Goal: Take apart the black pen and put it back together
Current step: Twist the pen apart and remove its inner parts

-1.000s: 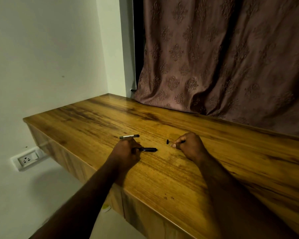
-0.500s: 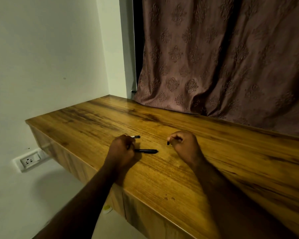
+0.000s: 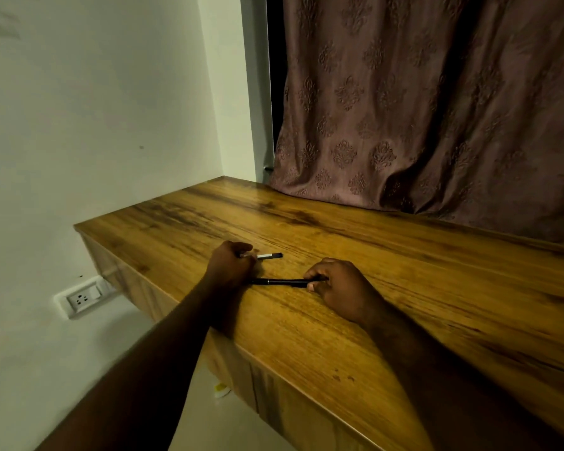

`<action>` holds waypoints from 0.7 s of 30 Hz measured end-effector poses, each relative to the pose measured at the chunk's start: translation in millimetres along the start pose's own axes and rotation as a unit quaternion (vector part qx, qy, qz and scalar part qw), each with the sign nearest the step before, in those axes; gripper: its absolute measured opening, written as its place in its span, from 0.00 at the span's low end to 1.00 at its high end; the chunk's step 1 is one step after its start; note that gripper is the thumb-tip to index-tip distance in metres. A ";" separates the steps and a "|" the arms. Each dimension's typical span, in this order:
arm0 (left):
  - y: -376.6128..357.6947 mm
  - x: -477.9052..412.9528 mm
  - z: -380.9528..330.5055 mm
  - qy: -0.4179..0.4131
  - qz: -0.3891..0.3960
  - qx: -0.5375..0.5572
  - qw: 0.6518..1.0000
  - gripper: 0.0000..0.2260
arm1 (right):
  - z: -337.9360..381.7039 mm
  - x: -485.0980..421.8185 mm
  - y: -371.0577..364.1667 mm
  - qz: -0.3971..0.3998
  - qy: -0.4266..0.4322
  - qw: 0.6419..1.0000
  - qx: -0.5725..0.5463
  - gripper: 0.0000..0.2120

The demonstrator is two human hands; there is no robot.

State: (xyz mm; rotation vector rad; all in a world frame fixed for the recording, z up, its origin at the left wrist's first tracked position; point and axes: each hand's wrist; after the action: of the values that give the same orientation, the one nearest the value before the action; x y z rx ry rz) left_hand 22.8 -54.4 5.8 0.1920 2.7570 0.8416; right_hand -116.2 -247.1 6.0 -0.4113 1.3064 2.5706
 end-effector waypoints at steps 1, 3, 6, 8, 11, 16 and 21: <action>-0.3 -0.8 -1.4 -0.007 0.017 -0.013 1.000 0.08 | -0.8 -0.6 -0.1 -0.002 -0.001 1.000 -0.002 0.10; -1.3 -7.2 -2.5 -0.035 0.040 -0.066 0.996 0.03 | -2.0 -1.5 -0.5 -0.007 -0.001 1.000 -0.007 0.11; -0.9 -18.7 -1.2 -0.046 0.065 -0.094 0.992 0.03 | -3.3 -1.9 -1.8 -0.020 -0.002 1.000 -0.014 0.14; -3.1 -23.2 2.9 -0.064 0.068 -0.100 0.991 0.04 | -4.1 -2.3 -2.5 -0.034 -0.005 0.999 -0.024 0.15; -6.3 -22.4 8.0 -0.046 0.007 -0.029 0.999 0.03 | -2.6 -1.4 -3.2 -0.050 0.007 0.999 -0.004 0.14; -7.2 10.3 -7.1 -0.088 -0.124 0.106 0.983 0.02 | -0.5 0.6 -3.9 -0.113 0.022 0.993 0.028 0.07; -30.0 68.6 -34.1 -0.170 -0.045 0.107 0.979 0.03 | 0.8 3.2 5.5 -0.198 -0.027 0.977 -0.075 0.16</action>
State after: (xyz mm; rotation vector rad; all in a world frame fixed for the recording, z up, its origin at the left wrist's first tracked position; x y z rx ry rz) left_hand -54.0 -83.7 2.4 0.2252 2.5039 0.4400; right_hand -121.1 -249.4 9.5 -0.5613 0.9064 2.3280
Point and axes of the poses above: each hand's wrist, its own x-axis away from the middle knuckle, its own y-axis out of the back of the hand, z = x × y, and after that the axes turned 3 degrees about y, right-handed
